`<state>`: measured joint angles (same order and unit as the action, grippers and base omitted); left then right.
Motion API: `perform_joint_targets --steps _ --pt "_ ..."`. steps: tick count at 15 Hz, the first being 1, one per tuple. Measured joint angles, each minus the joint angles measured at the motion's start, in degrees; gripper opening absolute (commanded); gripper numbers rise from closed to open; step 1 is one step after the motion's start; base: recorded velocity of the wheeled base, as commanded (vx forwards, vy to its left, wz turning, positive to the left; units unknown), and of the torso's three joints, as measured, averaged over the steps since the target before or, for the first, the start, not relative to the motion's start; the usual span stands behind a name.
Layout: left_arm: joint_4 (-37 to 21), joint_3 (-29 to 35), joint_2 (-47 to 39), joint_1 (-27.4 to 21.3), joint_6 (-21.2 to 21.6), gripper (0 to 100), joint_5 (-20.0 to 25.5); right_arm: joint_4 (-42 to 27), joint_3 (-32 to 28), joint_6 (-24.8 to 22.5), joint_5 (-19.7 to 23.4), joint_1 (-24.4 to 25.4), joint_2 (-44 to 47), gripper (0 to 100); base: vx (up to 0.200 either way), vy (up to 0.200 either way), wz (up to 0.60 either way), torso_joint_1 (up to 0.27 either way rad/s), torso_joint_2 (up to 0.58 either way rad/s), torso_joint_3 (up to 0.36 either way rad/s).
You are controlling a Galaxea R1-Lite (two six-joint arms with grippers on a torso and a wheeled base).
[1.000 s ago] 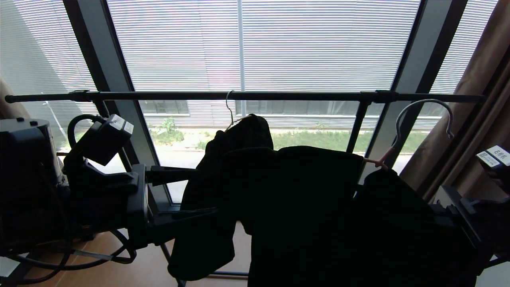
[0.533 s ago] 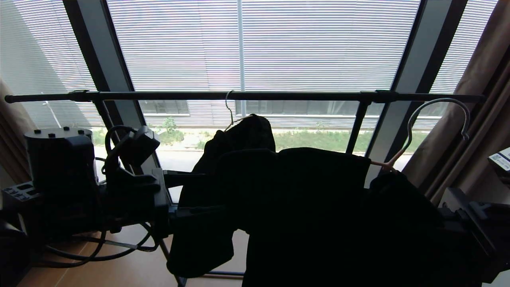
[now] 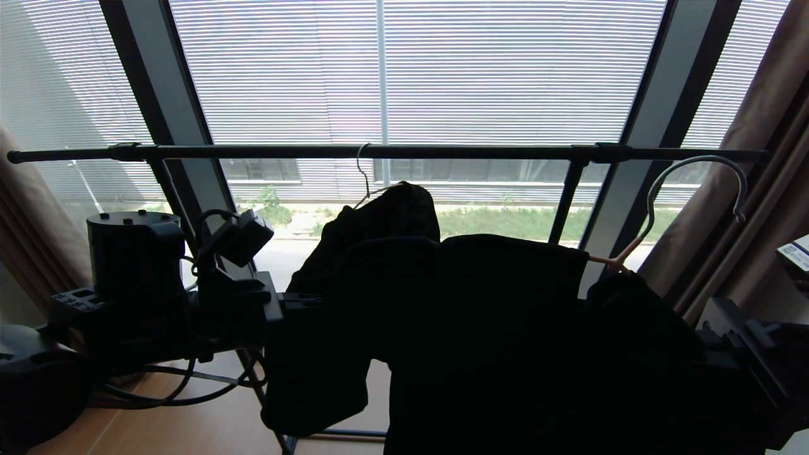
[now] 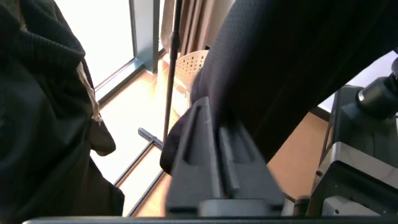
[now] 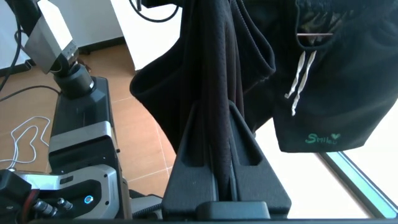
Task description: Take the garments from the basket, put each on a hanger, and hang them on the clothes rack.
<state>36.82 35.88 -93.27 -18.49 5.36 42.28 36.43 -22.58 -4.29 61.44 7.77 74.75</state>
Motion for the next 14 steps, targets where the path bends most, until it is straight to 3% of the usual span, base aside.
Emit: perform_joint_targets --steps 6,14 --pt "0.0 -3.2 3.4 5.4 -0.7 0 0.1 0.5 -0.6 0.0 0.2 -3.4 1.8 0 0.000 0.000 0.00 0.000 0.00 0.000" --pt "0.1 -6.0 6.6 7.6 -0.6 0 0.2 0.5 -1.5 0.0 2.8 -7.9 2.5 0 0.000 0.000 0.00 0.000 0.00 0.000"
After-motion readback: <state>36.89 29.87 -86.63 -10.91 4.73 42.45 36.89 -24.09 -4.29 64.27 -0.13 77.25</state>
